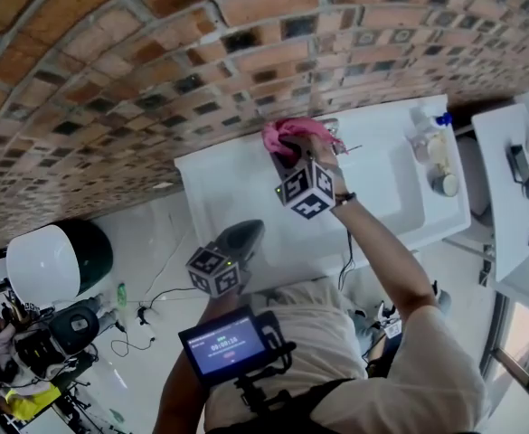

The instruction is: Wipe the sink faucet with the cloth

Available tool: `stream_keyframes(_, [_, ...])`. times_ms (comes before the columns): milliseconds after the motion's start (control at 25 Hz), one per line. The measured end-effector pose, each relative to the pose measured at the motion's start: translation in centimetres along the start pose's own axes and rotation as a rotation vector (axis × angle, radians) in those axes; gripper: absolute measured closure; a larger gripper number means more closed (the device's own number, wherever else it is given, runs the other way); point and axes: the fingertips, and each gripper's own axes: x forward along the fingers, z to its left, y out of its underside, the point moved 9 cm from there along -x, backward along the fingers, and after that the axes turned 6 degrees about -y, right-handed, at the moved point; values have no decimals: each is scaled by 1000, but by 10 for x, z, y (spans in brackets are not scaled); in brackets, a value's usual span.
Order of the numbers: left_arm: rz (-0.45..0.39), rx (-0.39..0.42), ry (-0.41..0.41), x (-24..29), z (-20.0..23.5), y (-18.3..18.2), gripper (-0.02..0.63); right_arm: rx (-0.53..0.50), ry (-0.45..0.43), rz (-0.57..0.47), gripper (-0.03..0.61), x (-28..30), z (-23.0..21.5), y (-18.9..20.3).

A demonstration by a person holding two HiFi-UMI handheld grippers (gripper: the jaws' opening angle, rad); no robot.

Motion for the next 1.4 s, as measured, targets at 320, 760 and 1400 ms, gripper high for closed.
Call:
stream_keyframes(320, [-11, -27, -22, -18, 11, 5, 617, 214, 1, 22, 488, 46, 18, 41])
stream_keyframes(760, [-16, -35, -31, -33, 21, 11, 617, 824, 60, 95, 488, 73, 28, 140])
stream_keyframes(1400, [11, -41, -15, -25, 22, 11, 617, 1388, 518, 11, 488, 88, -54, 197])
